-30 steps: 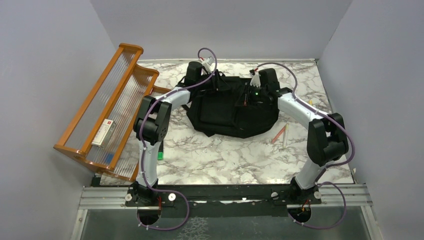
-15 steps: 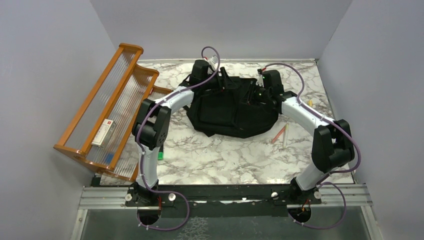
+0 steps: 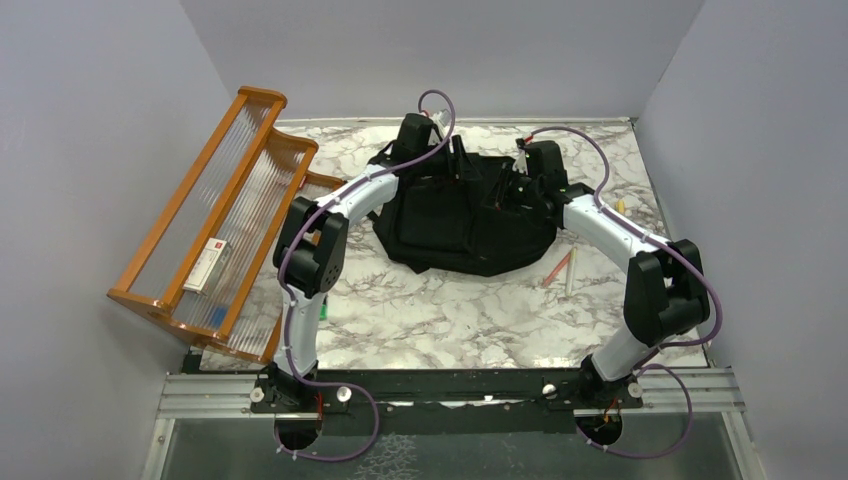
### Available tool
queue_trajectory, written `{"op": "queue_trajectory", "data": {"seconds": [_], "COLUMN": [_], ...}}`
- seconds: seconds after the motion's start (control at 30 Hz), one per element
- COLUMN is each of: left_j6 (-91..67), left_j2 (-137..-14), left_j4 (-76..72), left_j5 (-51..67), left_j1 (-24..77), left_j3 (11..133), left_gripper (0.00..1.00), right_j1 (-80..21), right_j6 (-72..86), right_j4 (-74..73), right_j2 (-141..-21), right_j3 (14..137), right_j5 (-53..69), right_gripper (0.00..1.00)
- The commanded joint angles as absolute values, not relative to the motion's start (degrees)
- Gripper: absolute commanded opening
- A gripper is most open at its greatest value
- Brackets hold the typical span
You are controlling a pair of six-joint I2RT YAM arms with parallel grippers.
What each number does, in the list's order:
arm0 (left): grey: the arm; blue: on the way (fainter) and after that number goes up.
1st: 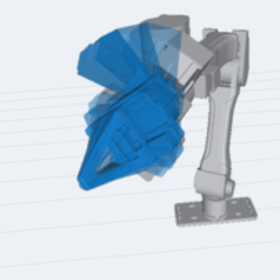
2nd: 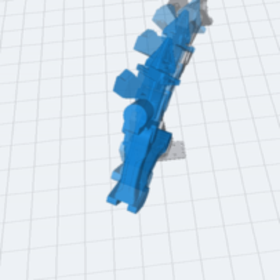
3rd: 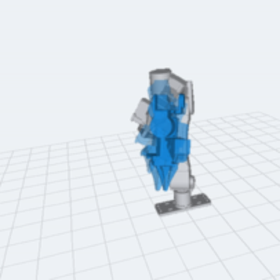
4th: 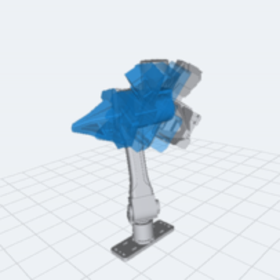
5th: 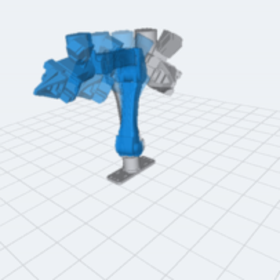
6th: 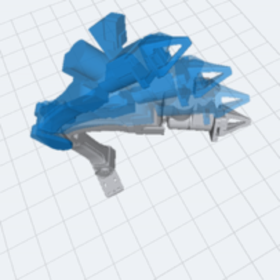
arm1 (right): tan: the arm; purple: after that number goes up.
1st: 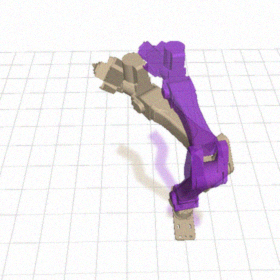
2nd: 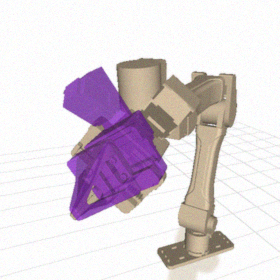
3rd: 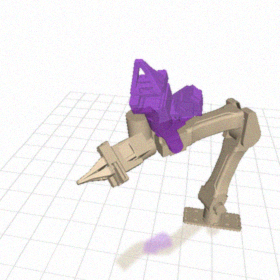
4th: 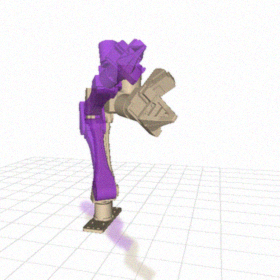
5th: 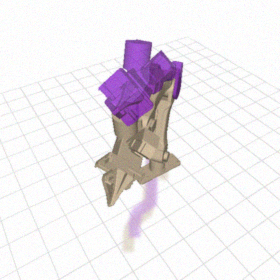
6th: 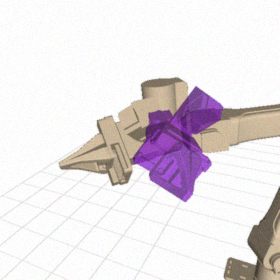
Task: Pack the student bag
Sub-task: Unzip the student bag at the center of the board.
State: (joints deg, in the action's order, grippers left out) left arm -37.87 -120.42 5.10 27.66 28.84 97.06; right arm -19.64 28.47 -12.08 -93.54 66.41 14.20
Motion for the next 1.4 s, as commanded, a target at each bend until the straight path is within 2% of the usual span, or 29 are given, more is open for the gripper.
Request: {"op": "queue_trajectory", "data": {"seconds": [0.0,0.57,0.7,1.03,1.2,1.37], "left_j6": [-34.75,-33.88,-33.05,-30.23,-29.75,-27.70], "left_j2": [-122.05,-124.81,-125.62,-125.59,-125.90,-126.90], "left_j4": [9.49,10.41,11.06,12.30,10.31,7.68], "left_j5": [25.67,26.89,26.69,25.52,29.02,34.49], "left_j1": [28.56,28.74,28.74,28.24,26.66,25.42], "left_j3": [99.99,102.74,103.33,103.78,103.57,104.05], "left_gripper": [0.59,0.61,0.54,0.26,0.12,0.07], "right_j1": [-19.42,-19.36,-19.34,-19.32,-19.32,-19.32], "right_j6": [28.31,28.39,28.48,28.56,28.64,28.56], "right_j4": [-11.04,-11.09,-11.01,-10.85,-10.72,-10.65], "right_j2": [-91.50,-91.21,-91.24,-91.83,-92.22,-92.57], "right_j3": [65.44,64.82,64.78,64.86,64.95,65.12], "right_j5": [12.81,12.79,12.86,13.10,13.29,13.46], "right_gripper": [0.20,0.17,0.16,0.15,0.15,0.14]}}
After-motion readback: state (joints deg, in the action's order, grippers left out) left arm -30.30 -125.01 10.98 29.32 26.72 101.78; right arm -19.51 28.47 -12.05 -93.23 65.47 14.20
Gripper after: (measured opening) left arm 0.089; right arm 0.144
